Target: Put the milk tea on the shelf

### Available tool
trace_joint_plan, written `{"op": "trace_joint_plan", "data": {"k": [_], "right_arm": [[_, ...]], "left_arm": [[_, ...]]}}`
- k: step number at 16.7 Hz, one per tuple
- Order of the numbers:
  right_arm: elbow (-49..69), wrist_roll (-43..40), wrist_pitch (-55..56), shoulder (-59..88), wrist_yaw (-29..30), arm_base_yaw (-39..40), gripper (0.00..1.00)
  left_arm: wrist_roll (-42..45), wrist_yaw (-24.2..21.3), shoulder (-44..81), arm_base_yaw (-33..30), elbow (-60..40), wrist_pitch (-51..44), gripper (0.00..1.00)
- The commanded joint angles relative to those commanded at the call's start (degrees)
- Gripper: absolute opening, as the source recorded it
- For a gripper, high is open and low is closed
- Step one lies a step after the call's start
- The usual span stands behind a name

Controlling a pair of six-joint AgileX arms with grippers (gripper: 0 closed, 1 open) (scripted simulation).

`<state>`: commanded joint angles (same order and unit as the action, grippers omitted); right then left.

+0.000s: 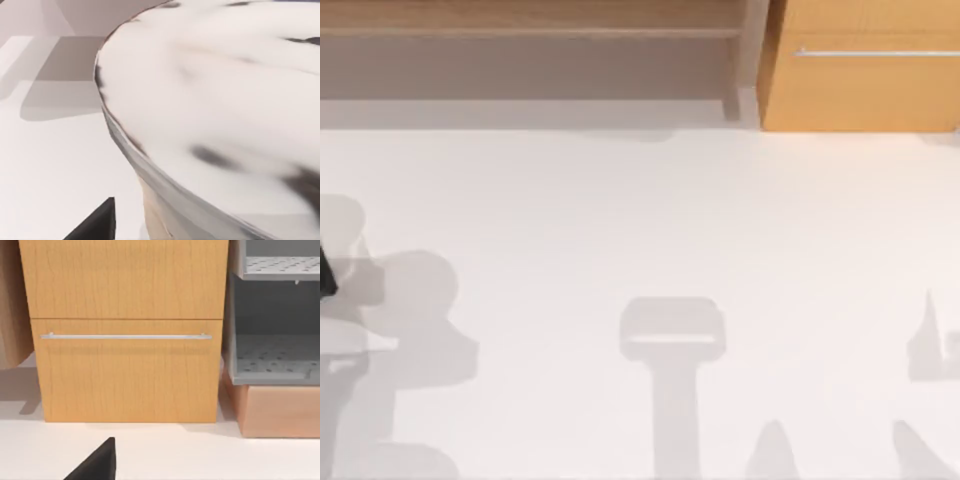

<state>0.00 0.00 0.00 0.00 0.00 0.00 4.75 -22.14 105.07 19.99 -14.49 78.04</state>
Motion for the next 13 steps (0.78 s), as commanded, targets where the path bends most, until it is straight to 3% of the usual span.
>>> {"op": "trace_joint_plan", "data": {"k": [13], "right_arm": [[0.00,0.00,0.00,0.00,0.00,0.00,1.00]], "left_arm": [[0.00,0.00,0.00,0.00,0.00,0.00,0.02]]}}
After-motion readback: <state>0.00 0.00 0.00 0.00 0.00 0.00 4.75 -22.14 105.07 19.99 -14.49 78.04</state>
